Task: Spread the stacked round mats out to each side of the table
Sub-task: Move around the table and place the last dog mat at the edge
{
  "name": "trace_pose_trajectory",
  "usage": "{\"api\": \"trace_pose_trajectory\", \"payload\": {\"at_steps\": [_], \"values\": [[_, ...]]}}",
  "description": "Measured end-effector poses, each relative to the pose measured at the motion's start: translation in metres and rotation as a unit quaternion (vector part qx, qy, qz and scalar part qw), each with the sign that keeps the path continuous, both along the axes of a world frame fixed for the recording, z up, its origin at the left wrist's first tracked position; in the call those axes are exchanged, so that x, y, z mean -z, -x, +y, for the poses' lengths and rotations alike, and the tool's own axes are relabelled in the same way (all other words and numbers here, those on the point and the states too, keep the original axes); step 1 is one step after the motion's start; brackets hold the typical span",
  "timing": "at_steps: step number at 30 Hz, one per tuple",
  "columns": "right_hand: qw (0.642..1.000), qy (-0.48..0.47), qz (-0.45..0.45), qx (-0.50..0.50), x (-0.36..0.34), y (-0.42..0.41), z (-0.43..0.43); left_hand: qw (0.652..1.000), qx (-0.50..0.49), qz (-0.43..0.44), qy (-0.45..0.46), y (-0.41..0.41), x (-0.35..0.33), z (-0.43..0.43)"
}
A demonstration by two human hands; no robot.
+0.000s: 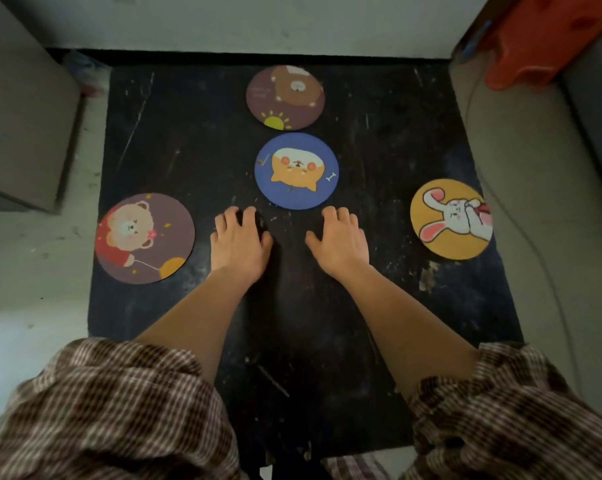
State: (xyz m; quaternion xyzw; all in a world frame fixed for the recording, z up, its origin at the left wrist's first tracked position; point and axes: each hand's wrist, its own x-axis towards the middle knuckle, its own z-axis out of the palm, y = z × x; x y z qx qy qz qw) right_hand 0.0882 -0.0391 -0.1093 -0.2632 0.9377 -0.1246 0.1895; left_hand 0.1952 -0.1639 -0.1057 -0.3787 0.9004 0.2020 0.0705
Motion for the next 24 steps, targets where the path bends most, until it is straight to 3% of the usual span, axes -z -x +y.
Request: {"api": "trace_pose_trajectory", "payload": {"at_steps": [6, 11, 16, 19, 21, 24], "values": [[0.999, 0.031, 0.0, 0.03, 0.004, 0.049, -0.019, 0.997, -0.064, 0.037, -0.024, 0.043, 0.009, -0.024], [0.984, 0.111, -0.055, 0.127, 0.0, 0.072, -0.032, 0.984, -0.134, 0.079, -0.09, 0.071, 0.011, -0.033], [0.904, 0.187, -0.203, 0.325, -0.004, 0.08, -0.05, 0.899, -0.325, 0.161, -0.246, 0.094, 0.006, -0.038], [0.877, 0.211, -0.242, 0.357, 0.0, 0.083, -0.049, 0.879, -0.365, 0.159, -0.261, 0.092, 0.002, -0.038], [0.878, 0.203, -0.249, 0.356, 0.003, 0.081, -0.045, 0.877, -0.358, 0.17, -0.271, 0.084, 0.001, -0.034], [0.915, 0.179, -0.22, 0.287, 0.007, 0.07, -0.034, 0.886, -0.344, 0.154, -0.27, 0.065, 0.003, -0.025]]}}
